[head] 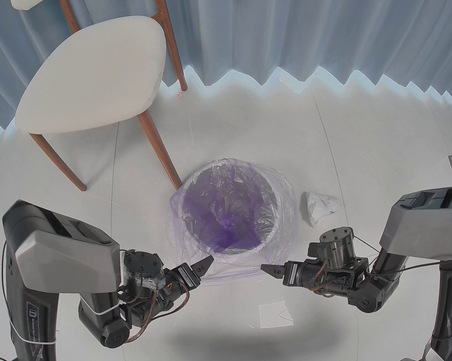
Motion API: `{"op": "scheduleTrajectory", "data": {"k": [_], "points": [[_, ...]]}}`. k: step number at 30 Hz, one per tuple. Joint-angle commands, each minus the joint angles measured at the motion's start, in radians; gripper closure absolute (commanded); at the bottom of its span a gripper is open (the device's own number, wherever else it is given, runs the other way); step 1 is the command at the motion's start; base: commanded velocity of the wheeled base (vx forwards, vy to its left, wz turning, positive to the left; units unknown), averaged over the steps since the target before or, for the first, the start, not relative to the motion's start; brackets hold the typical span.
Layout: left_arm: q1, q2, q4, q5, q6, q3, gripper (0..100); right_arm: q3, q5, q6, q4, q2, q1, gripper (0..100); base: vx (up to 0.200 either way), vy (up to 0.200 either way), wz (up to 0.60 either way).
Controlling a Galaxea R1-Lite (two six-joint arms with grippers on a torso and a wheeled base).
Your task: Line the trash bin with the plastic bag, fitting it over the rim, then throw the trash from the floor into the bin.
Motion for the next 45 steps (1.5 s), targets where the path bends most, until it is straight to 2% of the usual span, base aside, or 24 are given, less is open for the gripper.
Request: {"op": "scheduleTrajectory", "data": {"k": [1,7,12,13,15,16,19,22,25,28,31,36,40,42,45], "points": [[0.005,-0.136,-0.001,-0.005,-0.001,0.031,0,0.04,0.036,0.002,0.032,-0.111,0.005,0,0.0,0.0,0.0],[0.007,-0.285,-0.001,-0.008,0.002,0.064,0,0.058,0.067,0.0,0.175,-0.2,0.026,0,0.0,0.0,0.0],[0.001,-0.429,0.0,-0.011,0.02,0.087,0,0.076,0.099,0.002,0.209,-0.28,0.045,0,0.0,0.0,0.0],[-0.004,-0.492,0.0,-0.011,0.038,0.095,0,0.089,0.129,0.012,0.215,-0.318,0.051,0,0.0,0.0,0.0],[-0.004,-0.522,0.0,-0.011,0.051,0.103,0,0.093,0.145,0.023,0.222,-0.338,0.06,0,0.0,0.0,0.0],[-0.008,-0.573,0.0,-0.014,0.089,0.116,0,0.098,0.162,0.058,0.267,-0.386,0.095,0,0.0,0.0,0.0],[-0.011,-0.595,0.0,-0.014,0.127,0.116,0,0.096,0.168,0.075,0.317,-0.427,0.12,0,0.0,0.0,0.0],[-0.022,-0.605,0.0,-0.014,0.201,0.113,0,0.096,0.206,0.077,0.38,-0.495,0.132,0,0.0,0.0,0.0],[-0.042,-0.608,0.0,-0.011,0.23,0.103,0,0.087,0.22,0.077,0.42,-0.542,0.13,0,0.0,0.0,0.0],[-0.045,-0.631,0.0,-0.011,0.221,0.072,0,0.07,0.231,0.078,0.462,-0.585,0.121,0,0.0,0.0,0.0],[-0.045,-0.634,0.0,-0.011,0.178,0.038,0,0.052,0.252,0.091,0.508,-0.622,0.111,0,0.0,0.0,0.0],[-0.027,-0.644,0.0,-0.007,-0.001,-0.048,0,-0.002,0.304,0.134,0.591,-0.663,0.075,0,0.0,0.0,0.0],[0.061,-0.67,0.0,-0.013,-0.1,-0.081,0,-0.045,0.321,0.152,0.615,-0.656,0.037,0,0.0,0.0,0.0],[0.079,-0.679,0.0,-0.013,-0.127,-0.083,0,-0.057,0.321,0.16,0.615,-0.654,0.026,0,0.0,0.0,0.0],[0.104,-0.739,0.0,-0.074,-0.235,-0.066,0,-0.108,0.321,0.2,0.615,-0.639,-0.026,0,0.0,0.0,0.0]]}}
